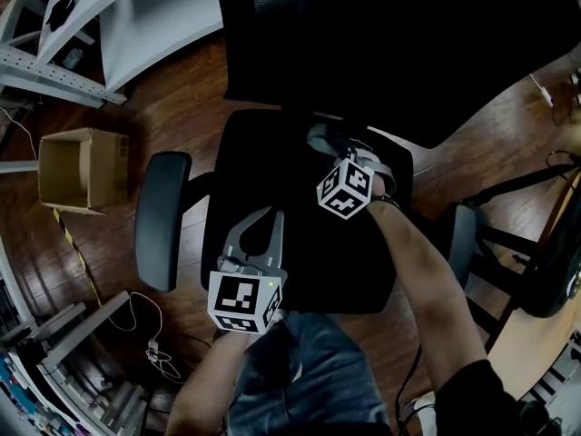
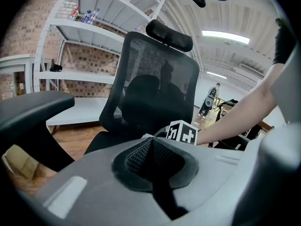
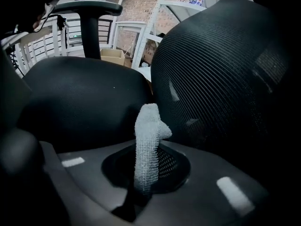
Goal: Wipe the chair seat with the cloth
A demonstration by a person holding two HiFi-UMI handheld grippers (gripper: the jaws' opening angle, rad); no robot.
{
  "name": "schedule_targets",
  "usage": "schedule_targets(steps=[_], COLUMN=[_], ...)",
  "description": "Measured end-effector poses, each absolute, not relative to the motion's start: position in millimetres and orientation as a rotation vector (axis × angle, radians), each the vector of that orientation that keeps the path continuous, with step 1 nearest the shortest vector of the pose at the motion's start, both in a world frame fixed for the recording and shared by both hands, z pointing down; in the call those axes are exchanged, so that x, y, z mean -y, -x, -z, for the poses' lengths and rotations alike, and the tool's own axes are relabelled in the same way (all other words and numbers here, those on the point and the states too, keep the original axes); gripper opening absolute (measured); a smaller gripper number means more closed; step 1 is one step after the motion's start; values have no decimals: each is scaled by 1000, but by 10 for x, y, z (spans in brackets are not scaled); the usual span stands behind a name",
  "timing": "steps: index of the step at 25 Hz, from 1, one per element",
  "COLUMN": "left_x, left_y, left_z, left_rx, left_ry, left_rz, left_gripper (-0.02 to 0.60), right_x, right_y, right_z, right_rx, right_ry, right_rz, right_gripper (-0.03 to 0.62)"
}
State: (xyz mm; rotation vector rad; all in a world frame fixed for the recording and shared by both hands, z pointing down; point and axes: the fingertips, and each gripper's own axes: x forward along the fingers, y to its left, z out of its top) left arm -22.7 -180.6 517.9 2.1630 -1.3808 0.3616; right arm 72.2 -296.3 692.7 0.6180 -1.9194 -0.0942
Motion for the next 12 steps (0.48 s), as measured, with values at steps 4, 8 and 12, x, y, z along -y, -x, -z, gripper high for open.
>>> schedule_targets(steps=[4, 8, 12], left_x=[1655, 1411, 1107], left_y=[181, 201, 221], left_z=[-5156, -5086, -5039], left_rx=[1379, 1380, 1381], left_ry=[-2190, -2202, -2212], left_rz=[-378, -366, -368], left_gripper=[3, 3, 3], right_x=[2726, 2401, 1972], right_y=[-752, -745, -709], right_z=[-6906, -6835, -6780], right_rx=[1932, 1940, 1950], right_ry=[-628, -624, -609], right_rz=[87, 84, 83], right_gripper=[17, 17, 17])
